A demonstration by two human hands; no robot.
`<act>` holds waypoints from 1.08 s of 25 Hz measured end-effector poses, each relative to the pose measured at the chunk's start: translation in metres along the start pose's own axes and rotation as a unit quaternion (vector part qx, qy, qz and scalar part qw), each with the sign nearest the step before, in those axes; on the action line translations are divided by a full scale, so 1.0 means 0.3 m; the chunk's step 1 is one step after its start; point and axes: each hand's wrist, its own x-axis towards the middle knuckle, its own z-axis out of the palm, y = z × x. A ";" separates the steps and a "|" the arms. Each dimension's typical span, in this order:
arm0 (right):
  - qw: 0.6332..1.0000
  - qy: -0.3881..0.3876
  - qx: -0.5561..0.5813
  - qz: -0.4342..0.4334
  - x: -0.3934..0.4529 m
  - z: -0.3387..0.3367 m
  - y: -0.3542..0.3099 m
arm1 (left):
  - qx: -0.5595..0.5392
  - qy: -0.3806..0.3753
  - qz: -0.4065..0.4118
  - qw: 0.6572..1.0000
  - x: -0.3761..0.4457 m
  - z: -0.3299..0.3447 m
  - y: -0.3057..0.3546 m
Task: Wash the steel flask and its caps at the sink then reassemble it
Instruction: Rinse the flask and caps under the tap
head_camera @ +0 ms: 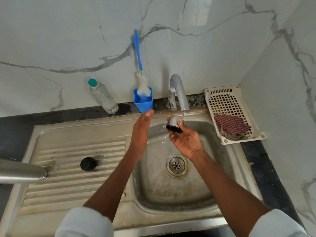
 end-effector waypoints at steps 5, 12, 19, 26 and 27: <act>0.962 0.062 -0.230 -0.136 -0.025 -0.001 -0.037 | -0.103 -0.084 -0.123 0.984 0.145 0.160 0.120; 0.990 0.003 -0.124 -0.066 -0.084 0.018 -0.077 | -0.200 -0.100 -0.181 0.958 0.271 0.230 0.098; 0.755 0.024 -0.603 -0.256 -0.229 0.083 -0.124 | -0.168 -0.085 -0.146 0.971 0.199 0.161 0.129; 0.613 0.154 -0.766 -0.118 -0.266 -0.055 0.157 | 0.031 0.112 -0.038 0.993 -0.211 -0.023 -0.174; 0.600 0.150 -0.783 -0.065 -0.270 -0.084 0.191 | 0.052 0.119 -0.033 0.991 -0.271 -0.049 -0.213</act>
